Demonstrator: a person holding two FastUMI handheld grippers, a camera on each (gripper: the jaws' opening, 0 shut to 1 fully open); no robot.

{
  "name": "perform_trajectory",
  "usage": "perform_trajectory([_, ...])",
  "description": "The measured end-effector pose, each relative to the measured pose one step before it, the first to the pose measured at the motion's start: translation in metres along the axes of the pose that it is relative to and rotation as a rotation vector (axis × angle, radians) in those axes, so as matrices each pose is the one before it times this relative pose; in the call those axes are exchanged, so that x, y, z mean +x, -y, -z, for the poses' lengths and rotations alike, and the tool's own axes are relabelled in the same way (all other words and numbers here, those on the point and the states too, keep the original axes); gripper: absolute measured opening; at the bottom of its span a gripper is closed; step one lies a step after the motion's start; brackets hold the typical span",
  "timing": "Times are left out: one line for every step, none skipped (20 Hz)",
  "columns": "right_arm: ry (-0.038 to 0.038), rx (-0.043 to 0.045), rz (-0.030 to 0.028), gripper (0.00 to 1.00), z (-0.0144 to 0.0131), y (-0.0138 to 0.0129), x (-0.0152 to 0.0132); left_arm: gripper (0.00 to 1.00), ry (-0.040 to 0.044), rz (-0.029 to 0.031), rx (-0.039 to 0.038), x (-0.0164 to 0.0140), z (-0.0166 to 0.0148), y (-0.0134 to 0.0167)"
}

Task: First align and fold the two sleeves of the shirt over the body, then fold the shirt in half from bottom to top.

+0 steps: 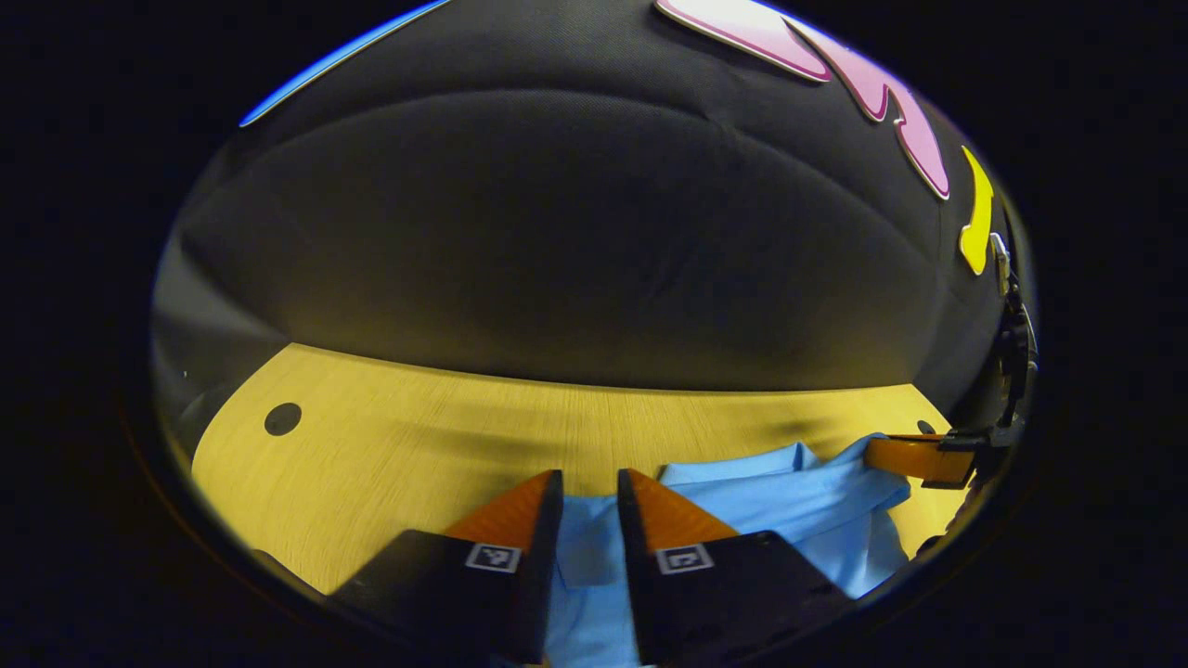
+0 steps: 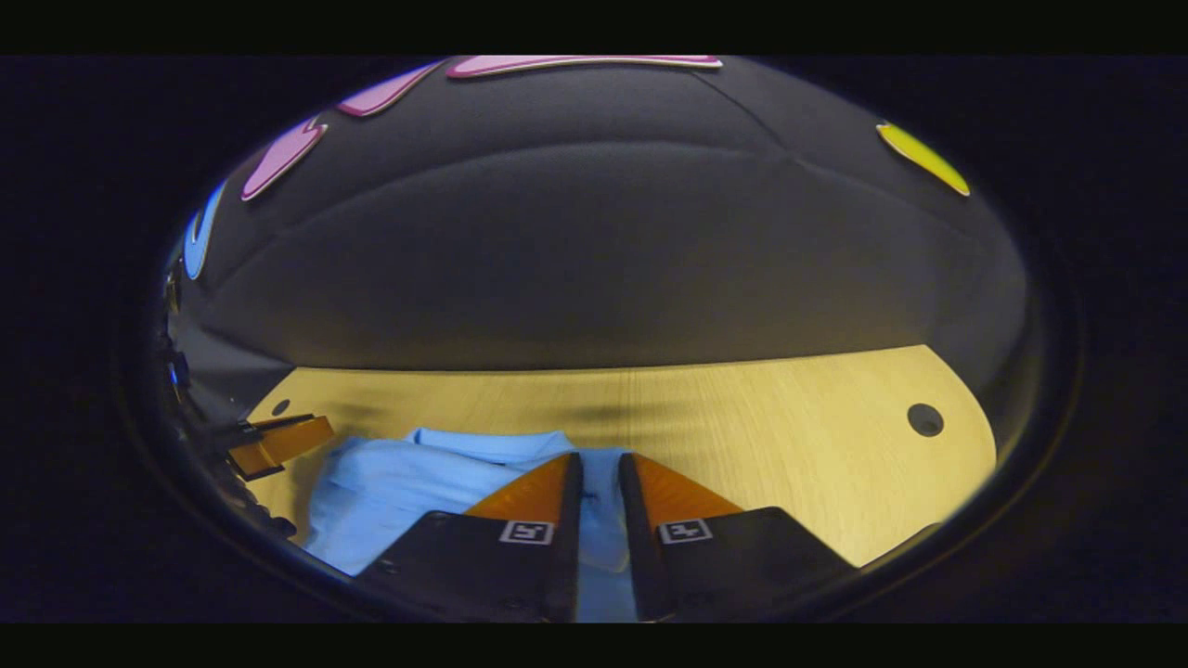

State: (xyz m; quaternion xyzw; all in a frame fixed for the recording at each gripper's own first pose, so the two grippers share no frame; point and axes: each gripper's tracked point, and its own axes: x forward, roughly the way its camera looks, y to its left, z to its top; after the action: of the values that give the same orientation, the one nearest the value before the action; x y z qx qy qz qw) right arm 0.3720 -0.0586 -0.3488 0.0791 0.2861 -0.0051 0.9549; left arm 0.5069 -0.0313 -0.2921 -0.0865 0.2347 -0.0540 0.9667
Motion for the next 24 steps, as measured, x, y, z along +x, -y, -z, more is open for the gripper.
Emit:
perform_trajectory([0.01484,-0.00357,-0.01095,0.36,-0.00370,-0.00468,-0.00763,0.54,0.00412,-0.00453,0.01409,-0.00650,-0.00072,-0.00104])
perform_trajectory([0.01045,-0.00521,-0.00110,0.46,-0.00137,-0.00178,-0.00653,0.74,0.01637,-0.00453,0.01990,-0.00875,-0.00357,0.00046])
perform_trajectory([0.01588,-0.01396,0.00549,0.45,-0.00258,0.00157,-0.00986,0.82,0.02082,0.00541,0.01697,-0.01427,-0.00509,0.00577])
perform_trajectory([0.01821,-0.01616,0.00602,0.58,-0.00395,-0.00005,-0.00920,0.88,0.02419,0.00310,0.01347,-0.01626,-0.00596,0.00587])
perform_trajectory([0.01764,-0.01630,0.01878,0.71,-0.00610,0.00446,-0.01595,0.97,0.02881,0.00531,0.00727,-0.01921,-0.00841,0.00716])
perform_trajectory([0.02199,-0.00052,0.01162,0.84,-0.00544,0.00087,-0.01581,0.98,0.03287,0.00911,-0.00103,-0.01971,-0.00967,0.00885])
perform_trajectory([0.02124,0.00726,-0.00230,0.97,-0.00626,-0.00250,-0.01905,0.98,0.03290,0.01585,-0.00451,-0.02028,-0.00836,0.01034])
perform_trajectory([0.01986,0.00414,0.00369,0.97,-0.00619,-0.00045,-0.02049,0.98,0.03027,0.01596,-0.00161,-0.01947,-0.00858,0.01060])
perform_trajectory([0.01726,-0.00129,0.00619,0.98,-0.00557,0.00267,-0.01775,0.97,0.02863,0.01384,0.00502,-0.02233,-0.00861,0.01031])
perform_trajectory([0.01722,-0.00208,0.00607,0.98,-0.00726,0.00184,-0.01975,0.97,0.02473,0.00992,0.00984,-0.02330,-0.00976,0.00948])
perform_trajectory([0.01950,0.00040,0.00600,0.98,-0.00707,-0.00121,-0.01723,0.98,0.01830,0.00622,0.01030,-0.02227,-0.01028,0.01000])
perform_trajectory([0.02232,0.00230,0.00579,0.98,-0.00630,-0.00193,-0.02130,0.97,0.01890,0.00318,0.00374,-0.02341,-0.00891,0.00771])
perform_trajectory([0.02127,0.00181,0.00143,0.98,-0.00785,-0.00179,-0.02127,0.98,0.01811,0.01244,0.00255,-0.02366,-0.00868,0.00765])
perform_trajectory([0.02667,-0.00056,-0.00477,0.98,-0.00979,-0.00198,-0.01976,0.97,0.02934,0.00632,0.00491,-0.02487,-0.01090,0.00685])
perform_trajectory([0.03100,-0.00426,0.00379,0.98,-0.01072,-0.00024,-0.01957,0.97,0.02238,0.00203,0.00347,-0.02393,-0.00974,0.00643])
perform_trajectory([0.02724,-0.00352,0.00299,0.98,-0.00915,0.00115,-0.02096,0.97,0.01536,0.00327,0.00074,-0.02702,-0.00799,0.00690])
perform_trajectory([0.02538,-0.00097,-0.00119,0.98,-0.00932,-0.00007,-0.01909,0.97,0.00765,0.01030,0.00120,-0.02852,-0.00494,0.00700])
perform_trajectory([0.01818,0.00441,-0.00240,0.98,-0.00868,-0.00140,-0.02118,0.97,0.00002,0.00852,0.00312,-0.02599,-0.00232,0.00743])
perform_trajectory([0.01570,0.00914,-0.00019,0.98,-0.00807,-0.00083,-0.02356,0.97,0.00355,-0.00146,-0.00189,-0.02333,-0.00086,0.00502])
perform_trajectory([0.02355,0.01059,0.00373,0.98,-0.00755,-0.00065,-0.02218,0.97,0.01379,-0.00318,-0.00797,-0.02156,-0.00180,0.00530])
perform_trajectory([0.02289,0.01257,0.00204,0.98,-0.00771,0.00030,-0.01875,0.97,0.00588,-0.00408,-0.01149,-0.02147,0.00098,0.00529])
perform_trajectory([0.01968,0.00855,-0.00513,0.98,-0.00492,-0.00133,-0.01817,0.97,-0.00085,-0.00718,-0.01661,-0.02055,0.00297,0.00355])
perform_trajectory([0.01452,-0.00241,-0.01346,0.98,-0.00379,-0.00422,-0.01923,0.97,0.00525,-0.00523,-0.01675,-0.02104,0.00301,0.00202])
perform_trajectory([0.00726,-0.01470,-0.01537,0.98,-0.00516,-0.00670,-0.02385,0.97,0.00390,-0.00570,-0.01598,-0.02009,0.00149,0.00260])
